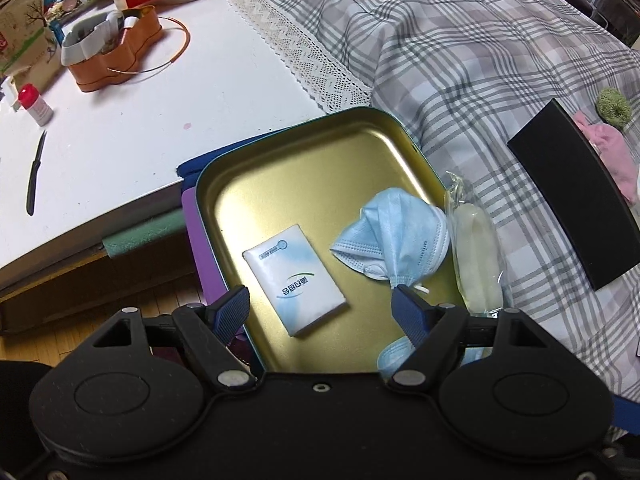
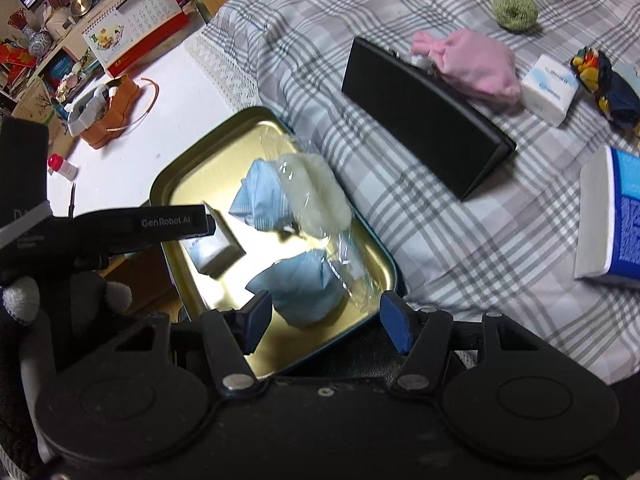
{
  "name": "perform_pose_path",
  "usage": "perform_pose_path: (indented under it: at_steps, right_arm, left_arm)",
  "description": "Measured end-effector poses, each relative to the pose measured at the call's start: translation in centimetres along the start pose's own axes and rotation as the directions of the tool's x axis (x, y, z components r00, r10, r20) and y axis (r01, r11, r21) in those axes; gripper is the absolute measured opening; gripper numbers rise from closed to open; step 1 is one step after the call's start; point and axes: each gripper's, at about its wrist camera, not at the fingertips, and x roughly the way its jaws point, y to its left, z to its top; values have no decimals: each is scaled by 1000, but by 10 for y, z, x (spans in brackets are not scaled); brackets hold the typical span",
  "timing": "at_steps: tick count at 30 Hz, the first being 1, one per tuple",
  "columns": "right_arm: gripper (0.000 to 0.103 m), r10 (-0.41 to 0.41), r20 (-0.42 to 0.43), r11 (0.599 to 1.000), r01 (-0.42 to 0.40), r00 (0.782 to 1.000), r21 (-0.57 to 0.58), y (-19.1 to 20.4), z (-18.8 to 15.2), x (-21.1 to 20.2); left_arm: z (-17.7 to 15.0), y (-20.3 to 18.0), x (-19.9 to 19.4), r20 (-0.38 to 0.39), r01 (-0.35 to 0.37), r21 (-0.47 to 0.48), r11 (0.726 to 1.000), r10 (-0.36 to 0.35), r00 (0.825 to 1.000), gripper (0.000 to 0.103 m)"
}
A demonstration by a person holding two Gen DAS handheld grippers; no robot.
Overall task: Organize soft objects
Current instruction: 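Lower the plastic bag into the gold tray and open the right tool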
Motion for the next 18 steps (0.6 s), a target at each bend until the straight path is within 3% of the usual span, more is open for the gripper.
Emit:
perform_pose_path:
  at_steps: [11,18]
  right_arm:
    - [60,-7,-27,1000,7,1000,-8,-2,-16,9]
    - [60,-8,-32,1000,8,999,-3,-9,-27,6]
  left_arm:
    - [-7,-4,-2,14,-14,5,1000,14,1000,73]
    - [-15,-7,-5,19,13,10,1000,-13,1000,73]
